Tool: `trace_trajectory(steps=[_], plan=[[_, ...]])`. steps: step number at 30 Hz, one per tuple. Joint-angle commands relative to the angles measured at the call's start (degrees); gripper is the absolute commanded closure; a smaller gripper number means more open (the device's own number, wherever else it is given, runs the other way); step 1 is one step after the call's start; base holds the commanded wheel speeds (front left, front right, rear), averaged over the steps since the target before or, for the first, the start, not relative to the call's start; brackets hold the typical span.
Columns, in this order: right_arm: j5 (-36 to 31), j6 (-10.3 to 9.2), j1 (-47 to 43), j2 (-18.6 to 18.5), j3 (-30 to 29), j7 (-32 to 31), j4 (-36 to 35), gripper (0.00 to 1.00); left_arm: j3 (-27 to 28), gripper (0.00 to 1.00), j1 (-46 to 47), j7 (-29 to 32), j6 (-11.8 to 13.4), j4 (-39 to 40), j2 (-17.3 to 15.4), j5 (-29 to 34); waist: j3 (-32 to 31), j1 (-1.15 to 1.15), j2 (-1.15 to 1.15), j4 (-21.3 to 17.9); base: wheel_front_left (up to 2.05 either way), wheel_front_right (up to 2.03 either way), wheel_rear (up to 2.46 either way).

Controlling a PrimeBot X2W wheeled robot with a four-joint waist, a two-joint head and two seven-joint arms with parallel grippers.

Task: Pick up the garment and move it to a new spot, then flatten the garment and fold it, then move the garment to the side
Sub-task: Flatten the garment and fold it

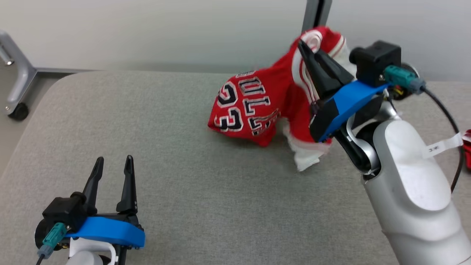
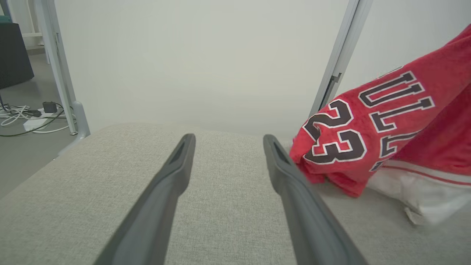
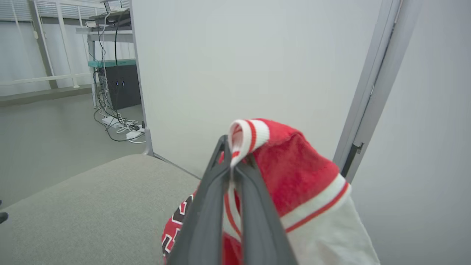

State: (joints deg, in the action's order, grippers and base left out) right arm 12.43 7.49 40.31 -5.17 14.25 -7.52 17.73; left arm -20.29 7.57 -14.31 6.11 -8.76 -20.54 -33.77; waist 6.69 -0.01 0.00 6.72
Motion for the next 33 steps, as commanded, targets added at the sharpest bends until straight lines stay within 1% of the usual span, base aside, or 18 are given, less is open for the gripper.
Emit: trace_trajectory(steps=[1,5,7,10,12,14,16,19,22,24,25,27,28,31,33], plan=[[1.9,0.01,1.7,-0.4,2.1,-2.3,-4.9,1.0,0.4,0.0,-0.5,-0.4,0.3,0.4,-0.4,-0.1,-1.4,0.01,0.0,-1.4,0.0,0.0,0.0],[5.8,0.01,5.5,0.0,6.9,-6.4,-12.7,1.0,0.5,0.0,-1.3,-0.4,0.4,0.9,-0.6,-0.3,-1.9,0.01,0.0,-2.1,0.0,0.0,0.0],[6.8,0.01,7.5,0.2,9.2,-7.6,-14.8,1.0,0.6,0.0,-1.5,-0.4,0.6,1.1,-0.7,-0.4,-2.1,0.01,0.0,-2.3,0.0,0.0,0.0],[8.9,0.01,10.4,0.9,10.5,-8.5,-17.4,1.0,0.8,0.0,-1.7,-0.4,1.0,1.6,-0.8,-0.3,-2.1,0.01,0.0,-2.7,0.0,0.0,0.0],[9.0,0.01,11.5,1.2,9.9,-9.4,-18.3,1.0,0.9,0.0,-2.0,-0.5,1.1,1.9,-1.0,-0.3,-2.0,0.01,0.0,-3.0,0.0,0.0,0.0],[8.0,0.01,11.3,1.5,7.7,-10.8,-18.2,1.0,1.0,0.0,-2.1,-0.5,1.3,2.3,-1.0,-0.3,-1.9,0.01,0.0,-3.1,0.0,0.0,0.0],[6.9,0.01,8.9,1.7,5.0,-13.1,-17.2,1.0,0.9,0.0,-2.0,-0.5,1.4,2.6,-1.0,-0.2,-1.7,0.01,0.0,-3.2,0.0,0.0,0.0],[4.6,0.01,4.6,1.8,0.4,-16.5,-15.1,1.0,0.5,0.0,-1.6,-0.3,1.3,3.0,-0.9,-0.2,-0.9,0.01,0.0,-3.2,0.0,0.0,0.0],[1.8,0.01,0.4,0.8,-4.9,-16.8,-11.3,1.0,0.0,0.0,-0.5,0.0,1.0,3.4,-0.7,0.1,0.5,0.01,0.0,-2.8,0.0,0.0,0.0],[0.7,0.01,-1.3,-0.5,-8.5,-14.8,-7.2,1.0,-0.5,0.0,0.5,0.2,0.5,3.6,-0.5,0.4,1.8,0.01,0.0,-2.1,0.0,0.0,0.0],[0.7,0.01,-1.3,-0.5,-8.5,-14.8,-7.2,1.0,-0.5,0.0,0.5,0.2,0.5,3.6,-0.5,0.4,1.8,0.01,0.0,-2.1,0.0,0.0,0.0],[0.4,0.02,-1.2,-1.8,-10.6,-11.9,-2.1,1.0,-1.2,0.0,1.4,0.4,0.2,3.4,-0.2,0.7,2.8,0.01,0.0,-1.2,0.0,0.0,0.0],[0.3,0.02,-0.5,-2.6,-11.7,-10.4,0.8,1.0,-1.7,0.0,2.0,0.5,0.0,3.3,-0.1,0.8,3.5,0.01,0.0,-0.5,0.0,0.0,0.0],[-0.1,0.02,2.9,-5.5,-12.5,-5.6,9.3,1.0,-2.7,0.0,3.8,0.8,-1.0,2.6,0.3,1.4,5.1,0.01,0.0,1.5,0.0,0.0,0.0],[1.0,0.02,5.3,-6.2,-12.8,-2.2,14.6,1.0,-3.3,0.0,4.8,0.8,-1.3,2.2,0.5,1.6,6.1,0.01,0.0,2.7,0.0,0.0,0.0]])
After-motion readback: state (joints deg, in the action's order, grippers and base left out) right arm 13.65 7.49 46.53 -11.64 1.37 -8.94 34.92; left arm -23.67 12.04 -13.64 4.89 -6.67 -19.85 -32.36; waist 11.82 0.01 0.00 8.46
